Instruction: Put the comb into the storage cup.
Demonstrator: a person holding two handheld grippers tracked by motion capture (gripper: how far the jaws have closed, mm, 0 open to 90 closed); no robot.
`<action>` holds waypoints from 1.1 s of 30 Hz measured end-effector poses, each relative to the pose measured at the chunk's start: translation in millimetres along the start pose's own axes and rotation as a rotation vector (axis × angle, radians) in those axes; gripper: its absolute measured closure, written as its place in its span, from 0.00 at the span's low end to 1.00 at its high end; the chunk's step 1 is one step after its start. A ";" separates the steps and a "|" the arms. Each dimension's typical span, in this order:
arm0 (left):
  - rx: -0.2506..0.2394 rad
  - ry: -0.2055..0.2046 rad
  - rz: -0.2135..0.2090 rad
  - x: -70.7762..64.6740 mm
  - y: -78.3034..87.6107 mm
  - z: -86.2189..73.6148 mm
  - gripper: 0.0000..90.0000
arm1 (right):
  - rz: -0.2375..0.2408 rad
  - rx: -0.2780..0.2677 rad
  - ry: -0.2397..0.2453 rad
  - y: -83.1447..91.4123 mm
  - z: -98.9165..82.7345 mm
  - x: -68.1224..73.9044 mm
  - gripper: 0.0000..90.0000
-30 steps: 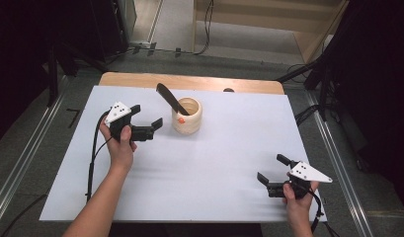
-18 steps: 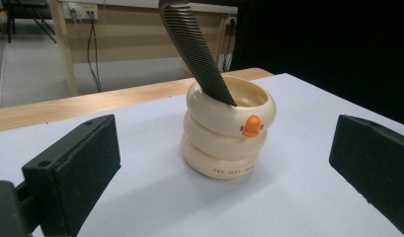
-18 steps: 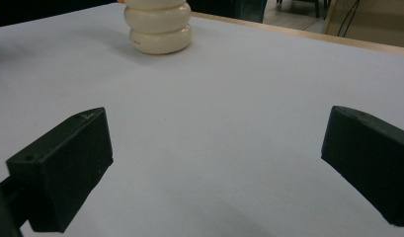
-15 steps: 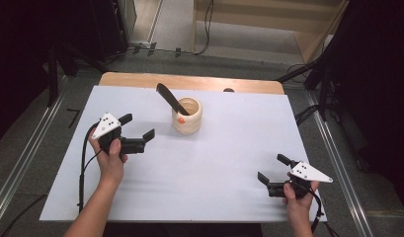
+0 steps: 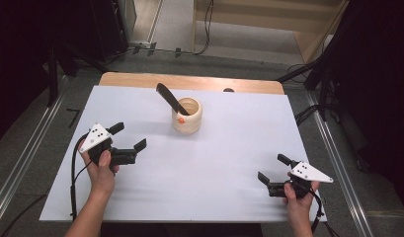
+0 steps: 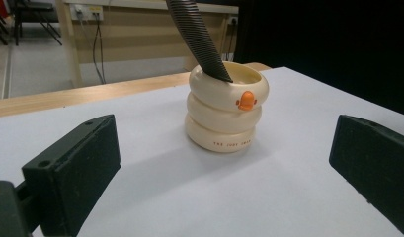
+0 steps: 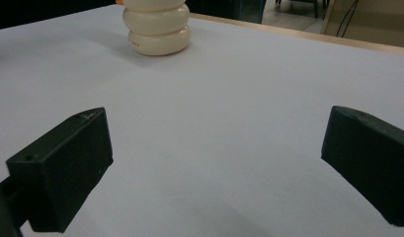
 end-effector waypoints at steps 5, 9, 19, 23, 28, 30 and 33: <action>-0.006 -0.014 0.000 -0.8 9.1 -1.3 0.00 | 0.000 -0.001 0.002 0.5 0.1 -0.2 0.00; -0.006 -0.020 0.008 -0.2 16.6 -4.1 0.00 | -0.001 0.000 -0.001 0.3 0.0 -0.1 0.00; -0.006 -0.021 0.024 4.8 31.9 -12.1 0.00 | -0.007 -0.001 -0.003 1.2 0.1 -1.1 0.00; -0.001 -0.023 0.025 5.3 37.5 -16.7 0.00 | -0.007 -0.002 -0.004 1.1 0.2 -1.3 0.00; 0.001 -0.021 0.029 6.4 44.7 -22.6 0.00 | -0.008 -0.003 -0.003 1.1 0.1 -1.7 0.00; -0.002 -0.018 0.031 7.3 48.3 -24.7 0.00 | -0.009 -0.003 -0.003 1.0 0.1 -1.9 0.00; 0.001 -0.019 0.035 8.1 53.3 -29.1 0.00 | -0.009 -0.002 -0.003 1.1 0.1 -1.9 0.00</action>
Point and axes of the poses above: each handheld gripper's, and its own axes: y roughly backward along the jaws, z roughly out of its top, x roughly to its left, the point moved 9 cm from there along -y, roughly forward along the jaws, and after that the axes turned 4 degrees about -y, right-handed, at the moved point
